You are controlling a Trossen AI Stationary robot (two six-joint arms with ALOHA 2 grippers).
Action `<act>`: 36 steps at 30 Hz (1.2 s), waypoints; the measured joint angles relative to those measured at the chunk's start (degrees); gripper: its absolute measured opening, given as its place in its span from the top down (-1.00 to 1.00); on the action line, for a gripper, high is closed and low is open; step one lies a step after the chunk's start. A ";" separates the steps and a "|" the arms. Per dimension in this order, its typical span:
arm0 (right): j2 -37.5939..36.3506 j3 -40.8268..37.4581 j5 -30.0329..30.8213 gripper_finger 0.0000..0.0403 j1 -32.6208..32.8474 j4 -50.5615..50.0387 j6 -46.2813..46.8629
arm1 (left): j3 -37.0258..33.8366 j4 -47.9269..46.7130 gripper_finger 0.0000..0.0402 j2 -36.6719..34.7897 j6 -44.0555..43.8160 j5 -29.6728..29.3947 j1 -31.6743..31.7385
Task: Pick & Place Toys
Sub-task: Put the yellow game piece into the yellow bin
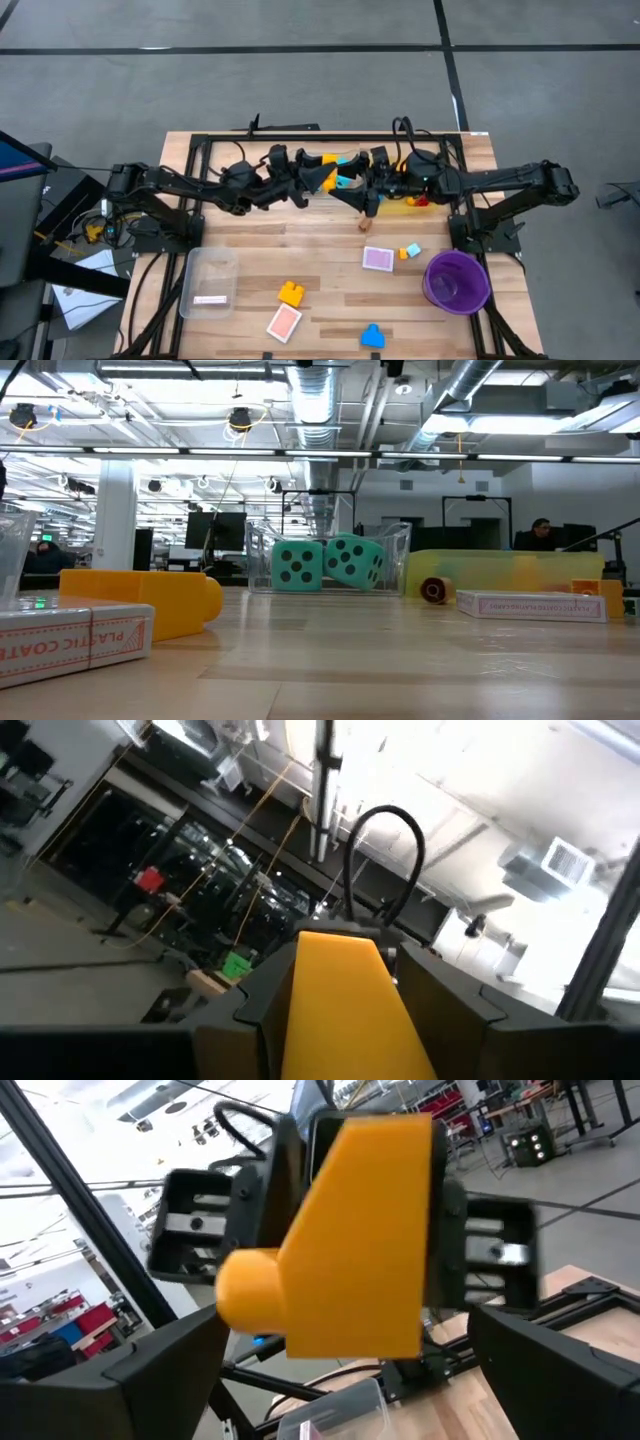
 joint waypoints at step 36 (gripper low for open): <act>-0.22 0.00 -2.95 -0.78 -0.39 -2.78 -0.02 | 3.40 -11.18 0.25 1.11 -0.34 0.31 -0.72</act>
